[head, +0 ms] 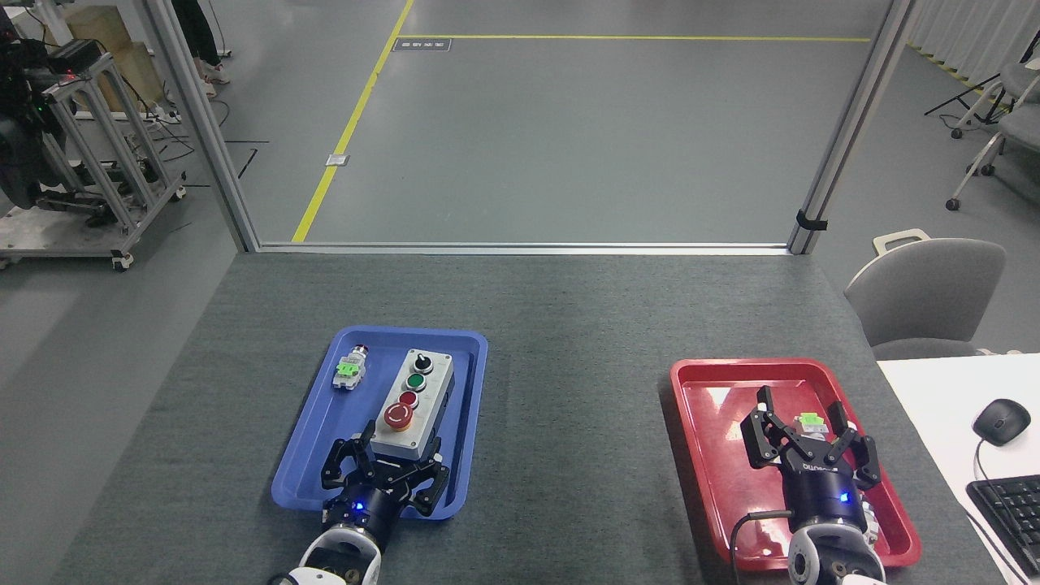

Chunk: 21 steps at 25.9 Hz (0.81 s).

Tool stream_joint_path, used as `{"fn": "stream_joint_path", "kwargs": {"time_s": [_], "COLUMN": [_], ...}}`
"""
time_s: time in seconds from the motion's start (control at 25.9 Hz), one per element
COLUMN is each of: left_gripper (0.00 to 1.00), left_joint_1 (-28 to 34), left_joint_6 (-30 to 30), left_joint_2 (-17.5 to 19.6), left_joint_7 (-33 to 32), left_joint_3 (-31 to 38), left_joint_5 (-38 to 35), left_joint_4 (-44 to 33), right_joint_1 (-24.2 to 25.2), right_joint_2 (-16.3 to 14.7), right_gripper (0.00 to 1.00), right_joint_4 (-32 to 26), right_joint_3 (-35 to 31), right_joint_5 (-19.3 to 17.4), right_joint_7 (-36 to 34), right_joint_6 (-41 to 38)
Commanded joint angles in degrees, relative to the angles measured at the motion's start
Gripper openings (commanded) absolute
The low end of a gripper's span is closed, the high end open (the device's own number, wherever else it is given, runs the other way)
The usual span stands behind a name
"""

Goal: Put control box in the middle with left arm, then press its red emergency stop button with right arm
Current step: 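Move the left gripper forward to the near end of the gray control box, then close the left gripper on the near end of the control box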

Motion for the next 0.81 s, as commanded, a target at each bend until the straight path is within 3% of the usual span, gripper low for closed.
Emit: {"fn": "stream_joint_path", "kwargs": {"time_s": [0.0,0.19,0.77], "left_gripper": [0.99,0.99,0.99], "left_joint_1": [-1.6,-5.7,-9.2], "left_joint_6": [0.7,1.6,0.9], "left_joint_2": [-0.5,-1.1,-3.6], "left_joint_7": [0.0,0.3,0.4], "left_joint_3": [0.0,0.0,-1.1], "left_joint_5": [-0.2,-0.2,0.1], "left_joint_4": [1.8,8.6,18.2], "right_joint_1": [0.0,0.0,0.0], "right_joint_2": [0.0,0.0,0.0], "right_gripper": [1.00,1.00,1.00], "right_joint_4": [0.0,0.0,0.0], "right_joint_3": [0.0,0.0,0.0], "right_joint_5": [0.0,0.0,0.0], "right_joint_7": [-0.2,-0.2,-0.2], "right_joint_6": [0.0,0.0,0.0]}}
